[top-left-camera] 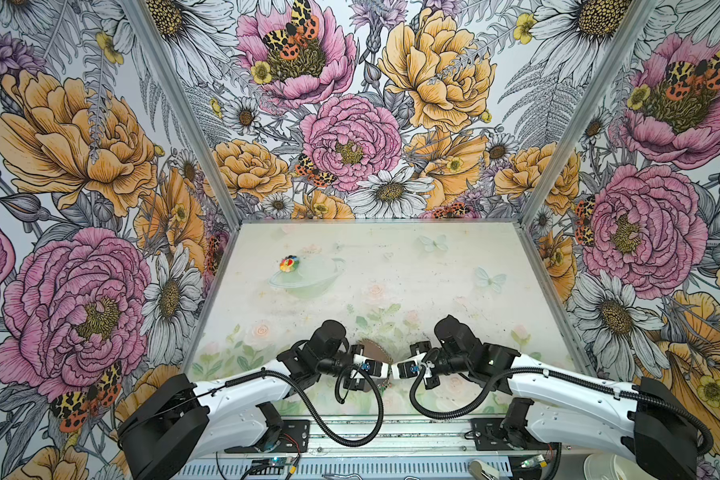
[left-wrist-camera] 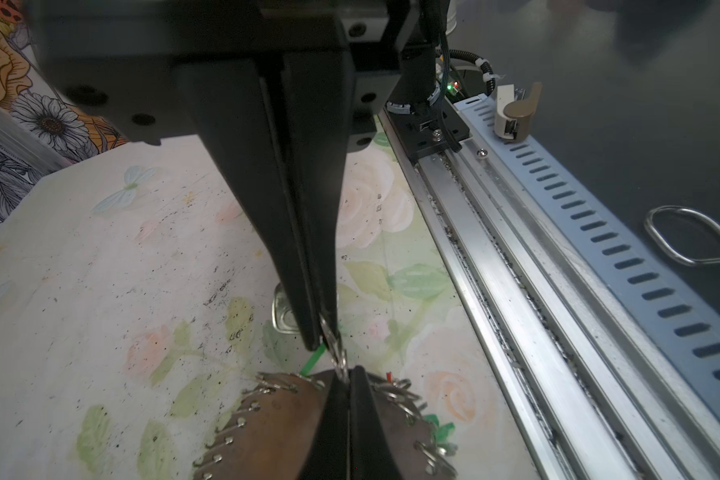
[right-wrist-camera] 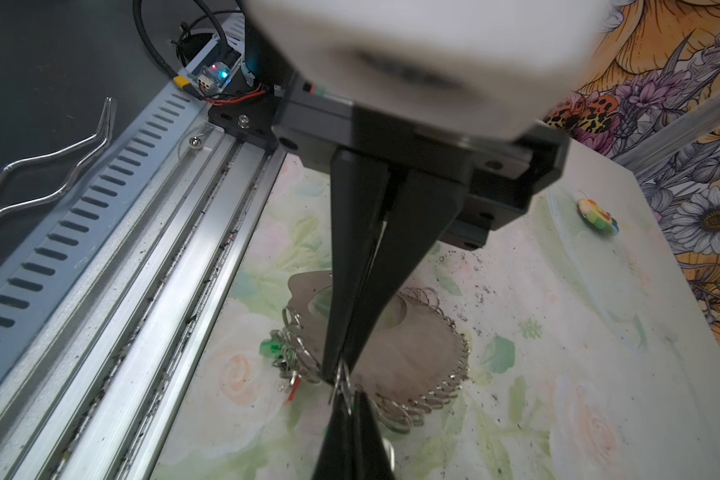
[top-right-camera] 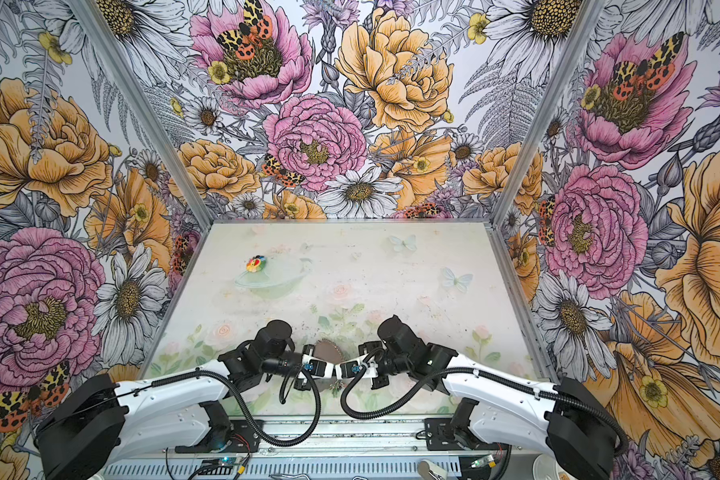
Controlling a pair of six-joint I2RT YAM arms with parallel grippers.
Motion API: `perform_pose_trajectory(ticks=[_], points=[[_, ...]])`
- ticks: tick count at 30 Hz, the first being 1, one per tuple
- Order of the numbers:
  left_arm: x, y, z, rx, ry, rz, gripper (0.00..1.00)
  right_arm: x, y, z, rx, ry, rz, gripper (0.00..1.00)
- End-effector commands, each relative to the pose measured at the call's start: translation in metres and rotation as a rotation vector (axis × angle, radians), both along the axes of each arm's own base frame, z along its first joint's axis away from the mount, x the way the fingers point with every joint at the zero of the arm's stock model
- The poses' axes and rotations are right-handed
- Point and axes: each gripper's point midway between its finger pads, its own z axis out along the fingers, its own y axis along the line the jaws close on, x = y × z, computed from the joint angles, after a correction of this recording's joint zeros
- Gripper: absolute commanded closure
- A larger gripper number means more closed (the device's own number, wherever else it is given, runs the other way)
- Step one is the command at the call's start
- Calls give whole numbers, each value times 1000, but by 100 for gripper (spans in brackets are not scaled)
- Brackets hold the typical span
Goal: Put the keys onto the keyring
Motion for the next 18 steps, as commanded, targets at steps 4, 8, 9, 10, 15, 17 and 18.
perform_pose_trajectory(ticks=[4,8,9,10,15,17,18], points=[[-32,-5,17,-85,24,-164,100,49,5,47,116,-155,-187,100],[-29,-4,16,-83,20,-151,100,51,3,46,108,-146,-212,100],[-28,-4,16,-82,20,-148,100,52,3,44,102,-142,-214,100],[-28,-4,16,-84,20,-148,100,52,3,43,97,-139,-215,100],[-25,-2,18,-91,11,-131,100,52,3,42,93,-134,-217,100],[-24,-2,19,-98,6,-126,100,52,3,42,88,-130,-217,100],[-24,-1,20,-101,6,-127,100,52,3,40,85,-127,-220,100]])
